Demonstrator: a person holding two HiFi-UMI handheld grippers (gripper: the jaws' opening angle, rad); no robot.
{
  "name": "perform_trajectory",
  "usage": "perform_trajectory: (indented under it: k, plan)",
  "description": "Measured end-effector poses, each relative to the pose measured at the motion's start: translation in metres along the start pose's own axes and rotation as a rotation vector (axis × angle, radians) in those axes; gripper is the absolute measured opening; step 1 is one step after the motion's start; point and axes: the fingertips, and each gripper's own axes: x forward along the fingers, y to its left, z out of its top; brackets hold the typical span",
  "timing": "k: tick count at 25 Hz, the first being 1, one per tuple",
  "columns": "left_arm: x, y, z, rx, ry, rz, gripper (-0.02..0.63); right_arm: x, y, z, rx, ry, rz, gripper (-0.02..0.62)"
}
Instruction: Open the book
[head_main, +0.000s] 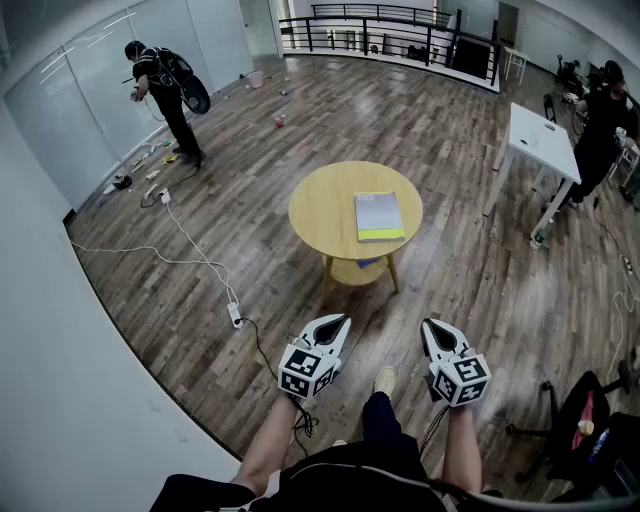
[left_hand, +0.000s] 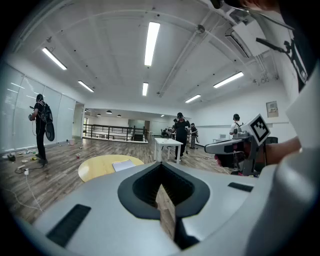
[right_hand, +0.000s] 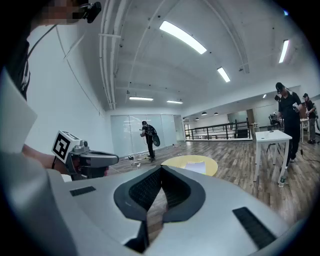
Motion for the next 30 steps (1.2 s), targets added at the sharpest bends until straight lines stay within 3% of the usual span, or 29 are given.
perform_trajectory:
  k: [14,21,30]
  plan:
    - [0.207,0.097,0.043,-0.042,0.014,0.054,-0.002,0.174,-0.165,0.048,-0.006,0.029,0.076,0.003]
    - [0.243,0.129,0.034,-0.078,0.056,0.086,-0.002,0.218,-0.194,0.050,0.007,0.064,0.105,0.003]
    - [0.265,0.164,0.016,-0.114,0.100,0.070,-0.002,0.251,-0.206,0.035,0.042,0.114,0.071,0.003]
